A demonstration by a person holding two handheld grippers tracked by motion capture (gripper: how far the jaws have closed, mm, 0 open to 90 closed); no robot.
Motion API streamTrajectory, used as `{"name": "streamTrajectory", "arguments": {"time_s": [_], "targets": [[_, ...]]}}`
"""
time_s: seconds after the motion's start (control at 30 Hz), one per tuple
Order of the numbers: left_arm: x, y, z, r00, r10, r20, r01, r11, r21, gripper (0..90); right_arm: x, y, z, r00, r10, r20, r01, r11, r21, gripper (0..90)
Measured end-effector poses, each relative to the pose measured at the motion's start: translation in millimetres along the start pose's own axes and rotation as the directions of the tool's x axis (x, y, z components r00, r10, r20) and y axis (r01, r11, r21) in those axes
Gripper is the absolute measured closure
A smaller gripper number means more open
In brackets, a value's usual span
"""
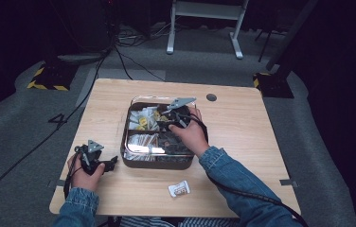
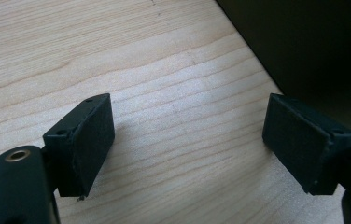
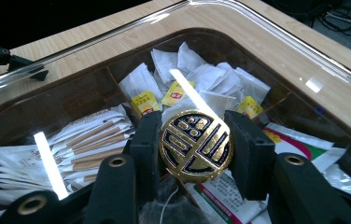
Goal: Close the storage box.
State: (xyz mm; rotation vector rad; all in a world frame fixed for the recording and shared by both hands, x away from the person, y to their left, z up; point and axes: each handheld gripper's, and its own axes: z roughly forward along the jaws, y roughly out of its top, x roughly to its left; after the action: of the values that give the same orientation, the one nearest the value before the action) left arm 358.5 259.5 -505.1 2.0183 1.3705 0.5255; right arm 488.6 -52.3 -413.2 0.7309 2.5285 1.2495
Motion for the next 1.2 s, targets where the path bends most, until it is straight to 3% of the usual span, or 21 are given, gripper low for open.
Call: {"name": "streamTrajectory", "arguments": {"time_s": [0.5, 0.83, 1.2], "targets": [[0.0, 0.0, 0.0, 1.0, 0.0, 0.0, 0.0, 1.0, 0.0, 17.2, 7.5, -8.7, 20.1, 0.9998, 0.013, 0.018, -0.014, 0.999, 0.032, 58.7], [-0.2, 0.0, 0.1, 1.0, -0.002, 0.0, 0.002, 1.0, -0.001, 17.2, 11.2, -11.7, 23.8, 0.9992, 0.019, 0.035, -0.021, 0.999, 0.043, 58.7], [-0.2, 0.4, 0.1, 1.0, -0.003, 0.004, 0.003, 1.0, 0.003, 17.2, 14.0, -14.4, 27.4, 0.9994, 0.027, 0.022, -0.028, 0.999, 0.043, 58.6]]}}
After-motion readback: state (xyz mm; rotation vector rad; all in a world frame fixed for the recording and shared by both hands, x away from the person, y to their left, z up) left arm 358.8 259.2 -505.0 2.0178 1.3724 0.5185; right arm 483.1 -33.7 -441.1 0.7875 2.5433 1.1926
